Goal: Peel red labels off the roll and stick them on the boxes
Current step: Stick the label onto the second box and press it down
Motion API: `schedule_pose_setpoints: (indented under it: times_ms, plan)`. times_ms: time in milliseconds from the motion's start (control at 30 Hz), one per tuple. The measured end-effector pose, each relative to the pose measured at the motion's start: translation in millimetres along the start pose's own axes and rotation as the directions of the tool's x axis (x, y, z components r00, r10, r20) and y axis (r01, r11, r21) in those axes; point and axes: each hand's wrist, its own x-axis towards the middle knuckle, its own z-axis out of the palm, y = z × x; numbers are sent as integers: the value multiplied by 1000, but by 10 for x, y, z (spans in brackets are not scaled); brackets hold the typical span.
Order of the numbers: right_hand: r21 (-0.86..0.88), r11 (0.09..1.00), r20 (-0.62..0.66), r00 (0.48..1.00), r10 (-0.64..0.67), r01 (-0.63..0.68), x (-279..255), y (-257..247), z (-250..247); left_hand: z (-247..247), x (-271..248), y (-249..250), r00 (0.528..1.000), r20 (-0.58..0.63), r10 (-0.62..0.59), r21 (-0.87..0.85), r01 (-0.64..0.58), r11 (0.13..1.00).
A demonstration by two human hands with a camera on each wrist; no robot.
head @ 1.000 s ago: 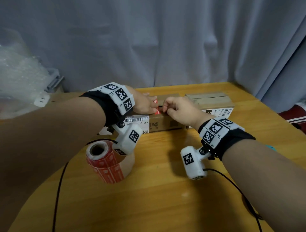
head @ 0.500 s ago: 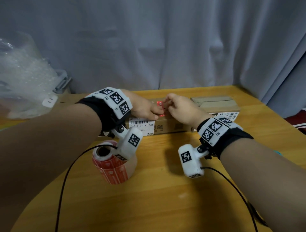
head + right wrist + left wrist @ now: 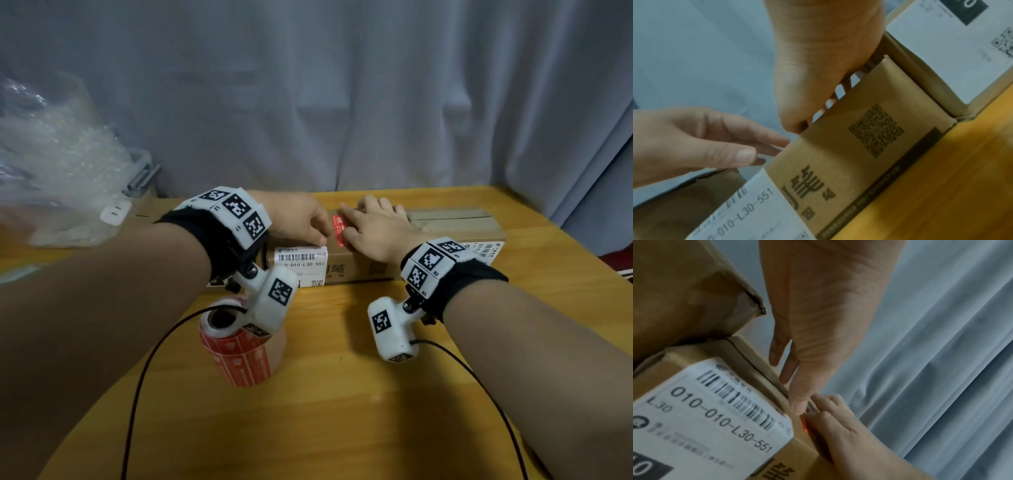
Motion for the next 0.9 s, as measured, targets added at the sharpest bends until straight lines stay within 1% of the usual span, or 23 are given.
schedule_pose_setpoints:
  times_ms: [33,100,167,233,333,400,467,533,600,667,733,800,900]
  plan:
    - [6,1000,0,1000,-19,19,-8,-8,12,8,24,-13,1000,-12,-16,41,17,999]
    - [-2,999,23,999,-40,40,-9,-16,45,34,71,-38,997,30,-72,122,68,990]
    - [-2,1000,50,999,-18,18,2,-11,54,50,107,-44,992,67,-107,174,94,980]
    - [-2,1000,69,998,13,-12,25,-5,24,44,134,-43,990,73,-124,196,108,975]
    - [-35,999,77,996,40,-37,50,-34,-58,40,127,-32,989,69,-132,202,115,973]
    - [-28,1000,70,998,3,-1,43,-61,-63,47,107,-27,991,56,-123,197,110,974]
    - [-6,999,101,994,-36,37,18,-57,-21,59,103,-29,992,52,-111,204,99,974]
    - [7,1000,135,991,-11,11,-1,-11,-17,64,110,-29,992,63,-111,216,95,972]
    - [-12,1000,122,992,16,-15,13,34,-61,73,129,-36,991,72,-117,231,97,968]
    - [-16,1000,90,996,-23,24,20,53,-96,89,148,-49,991,67,-119,241,99,965]
    - [21,996,108,991,-84,82,-7,53,-88,107,166,-67,991,61,-121,242,103,965]
    - [61,993,132,985,-108,100,-78,56,-47,135,186,-73,990,71,-125,245,104,964]
    - [110,986,106,985,-139,128,-195,76,-16,173,220,-60,988,82,-129,264,104,959]
